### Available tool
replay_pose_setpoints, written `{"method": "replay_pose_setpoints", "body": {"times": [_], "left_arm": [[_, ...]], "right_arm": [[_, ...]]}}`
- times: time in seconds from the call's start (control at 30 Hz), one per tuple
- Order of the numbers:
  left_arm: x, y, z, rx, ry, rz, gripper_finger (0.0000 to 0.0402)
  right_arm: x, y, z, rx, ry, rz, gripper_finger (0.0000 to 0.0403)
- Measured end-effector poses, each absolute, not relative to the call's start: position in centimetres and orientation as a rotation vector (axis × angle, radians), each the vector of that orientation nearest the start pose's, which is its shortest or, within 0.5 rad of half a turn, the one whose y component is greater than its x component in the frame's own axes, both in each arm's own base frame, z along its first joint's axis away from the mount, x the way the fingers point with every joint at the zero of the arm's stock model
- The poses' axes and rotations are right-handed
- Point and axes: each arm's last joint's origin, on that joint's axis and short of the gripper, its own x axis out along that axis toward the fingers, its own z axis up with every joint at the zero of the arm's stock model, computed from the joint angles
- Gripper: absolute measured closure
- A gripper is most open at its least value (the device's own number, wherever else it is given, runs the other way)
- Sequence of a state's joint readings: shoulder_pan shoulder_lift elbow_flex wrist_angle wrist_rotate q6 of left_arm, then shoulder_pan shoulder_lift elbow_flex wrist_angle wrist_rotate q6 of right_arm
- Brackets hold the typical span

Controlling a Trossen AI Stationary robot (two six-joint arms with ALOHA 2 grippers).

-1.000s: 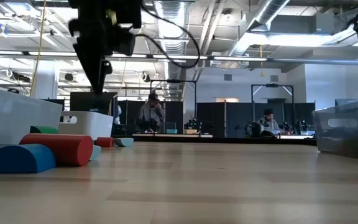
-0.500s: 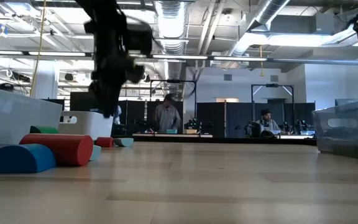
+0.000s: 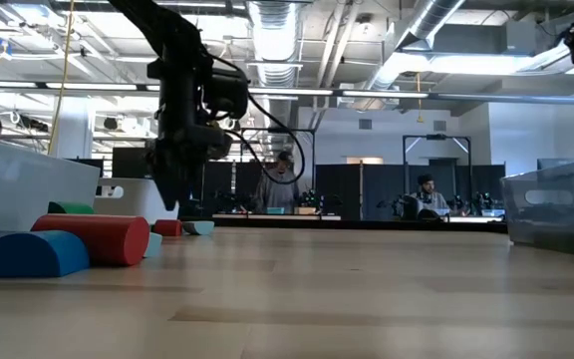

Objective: Sort blocks by size
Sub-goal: Put the blue rectangular block into the black bin

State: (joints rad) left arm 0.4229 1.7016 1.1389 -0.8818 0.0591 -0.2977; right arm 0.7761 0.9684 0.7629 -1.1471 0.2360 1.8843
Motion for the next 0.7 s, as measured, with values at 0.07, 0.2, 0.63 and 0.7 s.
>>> {"method": "replay_pose_setpoints", "body": {"times": [0.07, 0.2, 0.63, 0.7], "left_arm": [[28.1, 12.6, 19.0, -0.578, 1.347, 0.520, 0.0182], [28.2, 13.2, 18.4, -0.583, 1.347, 0.534, 0.0182], [29.3, 12.8, 16.8, -0.551, 1.397, 0.456, 0.0182], [29.4, 12.5, 16.8, -0.543, 1.400, 0.418, 0.0182]], "right_arm": [[10.7, 9.5, 23.6, 0.959, 1.090, -0.719, 0.0189], [10.7, 9.5, 23.6, 0.952, 1.074, -0.720, 0.0189], [10.8, 9.5, 23.7, 0.956, 1.068, -0.718, 0.0189], [10.8, 9.5, 23.7, 0.956, 1.068, -0.718, 0.0189]]}}
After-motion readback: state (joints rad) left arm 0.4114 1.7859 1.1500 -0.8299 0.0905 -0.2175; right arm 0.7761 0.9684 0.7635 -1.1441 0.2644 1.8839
